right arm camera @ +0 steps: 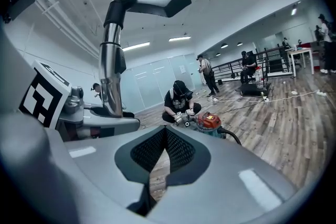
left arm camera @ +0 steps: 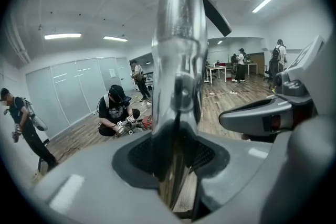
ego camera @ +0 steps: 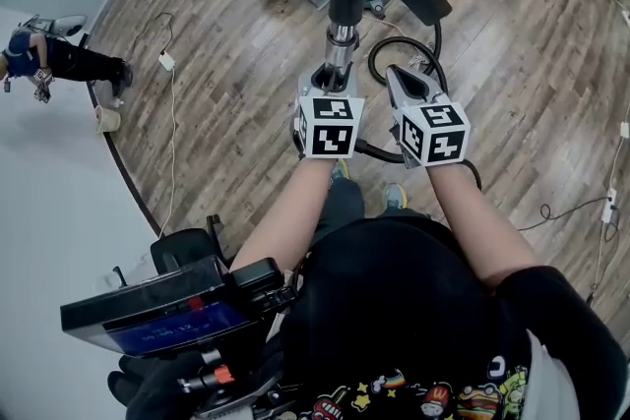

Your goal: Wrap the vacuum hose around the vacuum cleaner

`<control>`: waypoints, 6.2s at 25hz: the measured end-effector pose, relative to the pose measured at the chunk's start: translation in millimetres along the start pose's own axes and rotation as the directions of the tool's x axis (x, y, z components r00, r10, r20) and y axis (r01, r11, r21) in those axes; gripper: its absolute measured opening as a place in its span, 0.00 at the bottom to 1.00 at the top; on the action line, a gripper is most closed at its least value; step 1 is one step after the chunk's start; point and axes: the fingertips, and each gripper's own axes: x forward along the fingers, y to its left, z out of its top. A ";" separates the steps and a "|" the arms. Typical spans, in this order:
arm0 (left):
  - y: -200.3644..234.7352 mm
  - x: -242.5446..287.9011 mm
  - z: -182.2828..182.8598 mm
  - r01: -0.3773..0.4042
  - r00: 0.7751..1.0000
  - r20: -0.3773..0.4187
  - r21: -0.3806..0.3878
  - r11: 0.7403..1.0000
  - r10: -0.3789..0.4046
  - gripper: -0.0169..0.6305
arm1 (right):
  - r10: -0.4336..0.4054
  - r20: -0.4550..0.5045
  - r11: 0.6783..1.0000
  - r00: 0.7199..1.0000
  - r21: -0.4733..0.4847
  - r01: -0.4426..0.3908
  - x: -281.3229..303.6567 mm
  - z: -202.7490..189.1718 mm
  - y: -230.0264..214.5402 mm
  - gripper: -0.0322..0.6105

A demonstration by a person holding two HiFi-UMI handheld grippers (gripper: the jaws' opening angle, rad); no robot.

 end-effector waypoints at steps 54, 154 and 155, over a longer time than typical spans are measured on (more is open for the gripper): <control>101.3 359.3 175.0 0.442 0.883 -0.026 0.377 0.814 -0.468 0.25 | -0.520 0.061 0.832 0.852 0.263 0.488 229.3 121.4 -204.8 0.09; -201.7 561.3 140.0 0.835 0.431 -0.203 0.459 0.303 -0.879 0.04 | -0.905 -0.114 0.323 0.410 0.445 0.835 209.6 7.0 -474.2 0.09; -189.5 541.4 162.3 0.839 0.426 -0.185 0.446 0.311 -0.886 0.04 | -0.907 -0.088 0.338 0.413 0.433 0.836 203.8 34.8 -457.9 0.09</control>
